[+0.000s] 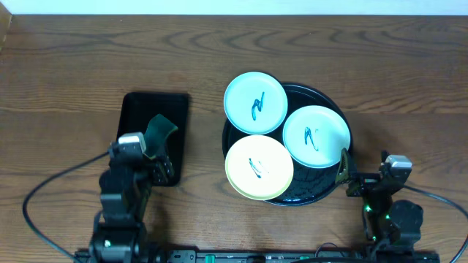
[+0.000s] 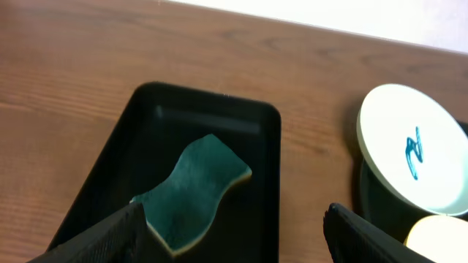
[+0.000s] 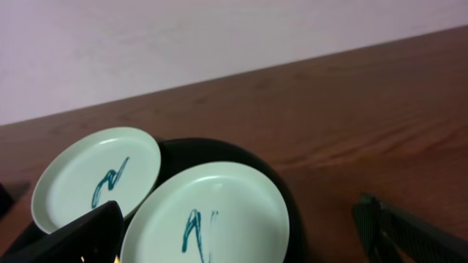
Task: Clean dirty plates on tray and stack at the side
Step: 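Move left gripper to the sponge and right gripper toward the yellow plate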
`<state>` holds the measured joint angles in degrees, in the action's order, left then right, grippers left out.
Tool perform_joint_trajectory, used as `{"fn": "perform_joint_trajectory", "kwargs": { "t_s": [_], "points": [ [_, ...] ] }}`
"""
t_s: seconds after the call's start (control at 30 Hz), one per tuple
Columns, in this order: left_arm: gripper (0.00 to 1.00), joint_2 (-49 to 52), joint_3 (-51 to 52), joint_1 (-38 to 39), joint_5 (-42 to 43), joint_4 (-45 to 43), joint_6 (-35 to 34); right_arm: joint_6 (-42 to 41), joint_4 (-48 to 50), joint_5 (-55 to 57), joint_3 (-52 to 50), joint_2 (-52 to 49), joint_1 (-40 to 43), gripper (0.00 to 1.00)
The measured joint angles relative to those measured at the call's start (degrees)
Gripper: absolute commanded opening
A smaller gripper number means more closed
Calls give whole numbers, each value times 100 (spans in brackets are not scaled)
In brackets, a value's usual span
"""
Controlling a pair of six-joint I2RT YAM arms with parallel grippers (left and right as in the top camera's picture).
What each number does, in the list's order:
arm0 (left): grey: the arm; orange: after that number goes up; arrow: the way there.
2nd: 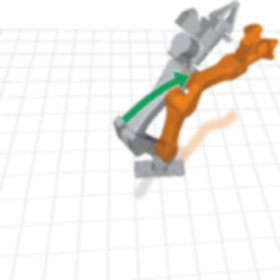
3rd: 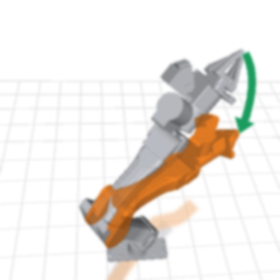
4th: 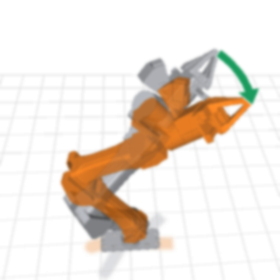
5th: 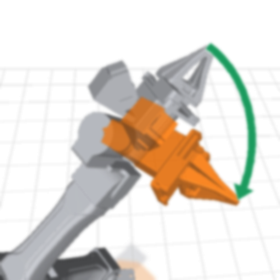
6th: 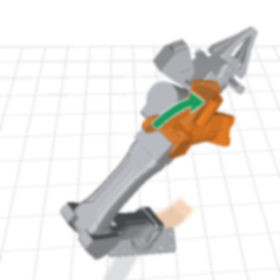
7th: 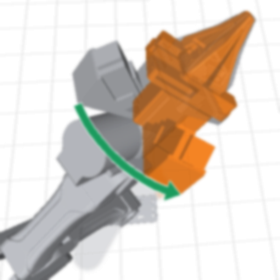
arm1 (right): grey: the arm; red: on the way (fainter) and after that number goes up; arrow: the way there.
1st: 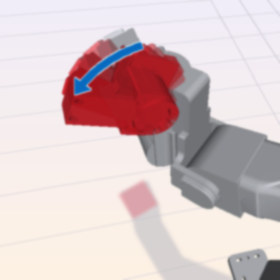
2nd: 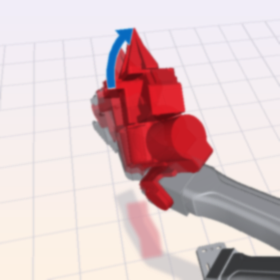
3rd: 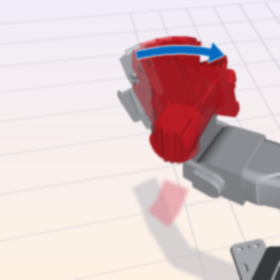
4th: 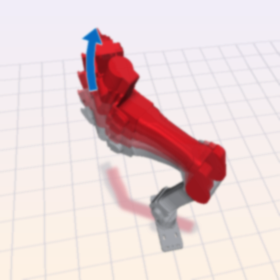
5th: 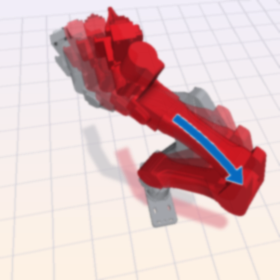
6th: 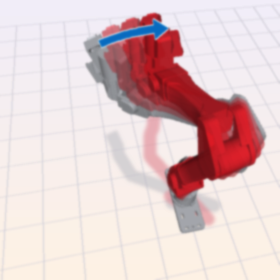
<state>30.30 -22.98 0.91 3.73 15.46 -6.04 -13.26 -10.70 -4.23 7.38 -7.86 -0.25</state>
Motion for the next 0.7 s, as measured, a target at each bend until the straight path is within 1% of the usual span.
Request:
{"fn": "perform_joint_trajectory", "kwargs": {
  "t_s": [0.17,0.23,0.37,0.47,0.53,0.7],
  "points": [
    [79,957,-850,0,4,743,-11,-15,-385,0,772,-809,0,99],
    [79,1187,-1045,-2,17,949,-13,-20,-562,-11,1062,-1132,0,99],
    [79,1705,-1593,0,22,1792,-13,-20,-1010,-197,1738,-1834,0,99],
    [78,2070,-2026,-2,22,2496,-13,-22,-1593,-376,2347,-2376,0,99],
    [79,2251,-2262,-2,22,2804,-13,-9,-1952,-435,2699,-2677,0,99],
    [79,2465,-2597,0,22,3296,-13,348,-3147,-560,3602,-3436,0,99]
  ]
}}
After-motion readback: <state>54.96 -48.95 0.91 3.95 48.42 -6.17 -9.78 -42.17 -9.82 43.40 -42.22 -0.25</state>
